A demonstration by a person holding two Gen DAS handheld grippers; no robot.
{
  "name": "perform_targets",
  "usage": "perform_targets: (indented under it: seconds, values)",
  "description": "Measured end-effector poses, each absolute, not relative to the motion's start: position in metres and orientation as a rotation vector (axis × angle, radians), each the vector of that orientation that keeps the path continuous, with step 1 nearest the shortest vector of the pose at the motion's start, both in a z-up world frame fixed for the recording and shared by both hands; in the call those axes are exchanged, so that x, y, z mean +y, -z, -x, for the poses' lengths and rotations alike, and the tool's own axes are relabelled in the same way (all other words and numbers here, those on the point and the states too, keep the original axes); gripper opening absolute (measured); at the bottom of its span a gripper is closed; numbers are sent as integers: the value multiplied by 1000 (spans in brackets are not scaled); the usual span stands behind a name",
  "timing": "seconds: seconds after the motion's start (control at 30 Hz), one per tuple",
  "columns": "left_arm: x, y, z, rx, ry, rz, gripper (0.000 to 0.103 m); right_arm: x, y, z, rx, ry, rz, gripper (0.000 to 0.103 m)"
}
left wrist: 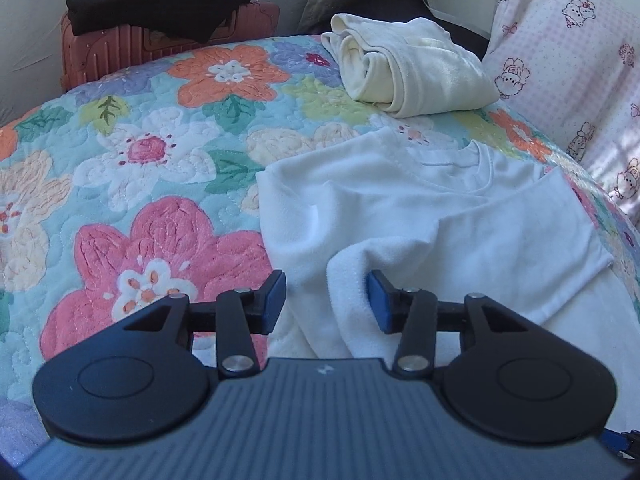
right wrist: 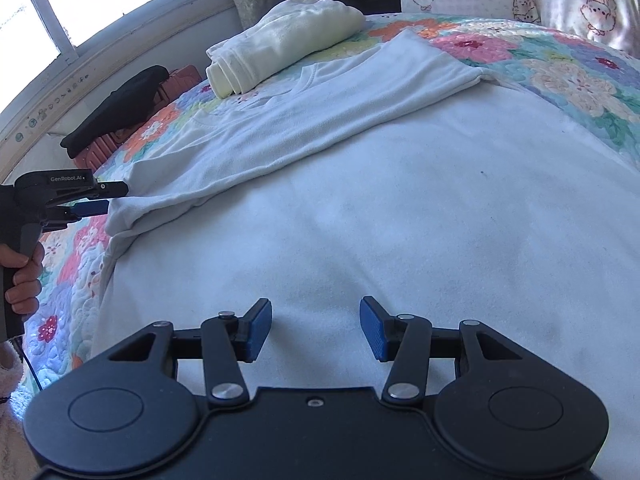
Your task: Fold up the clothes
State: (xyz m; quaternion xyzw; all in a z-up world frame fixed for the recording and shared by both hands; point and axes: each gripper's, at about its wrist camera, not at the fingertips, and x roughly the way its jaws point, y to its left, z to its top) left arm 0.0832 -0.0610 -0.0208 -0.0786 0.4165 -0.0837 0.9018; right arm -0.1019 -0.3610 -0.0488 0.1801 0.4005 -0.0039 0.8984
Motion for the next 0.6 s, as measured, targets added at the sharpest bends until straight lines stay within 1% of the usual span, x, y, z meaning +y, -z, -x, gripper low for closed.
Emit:
perform_targets:
  seconds: [0.03, 0.07, 0.23, 0.33, 0.4, 0.47, 0.6]
  values:
    - [-61, 24, -85, 869, 140, 139, 74, -361, 50, 102, 829, 8, -373, 55]
    - [-61, 25, -86, 866, 115, 120, 78, -361, 50, 102, 830, 8, -371, 55]
    - [-63, 15, -76, 798, 65, 66, 78, -359, 51, 107, 834, 7, -349, 56]
    - [-73, -2, -55, 733, 75, -44, 77, -363, 49, 114, 842, 7, -357, 56]
    - [-79, -8, -33, 732, 160, -92, 77, -367, 47, 122, 849, 10, -372, 57]
    - [-84, -6, -6, 774, 259, -89, 77, -372, 45, 132, 856, 20, -392, 57]
    - [-94, 9, 29, 946, 489, 14, 77, -384, 43, 156, 855, 61, -437, 57]
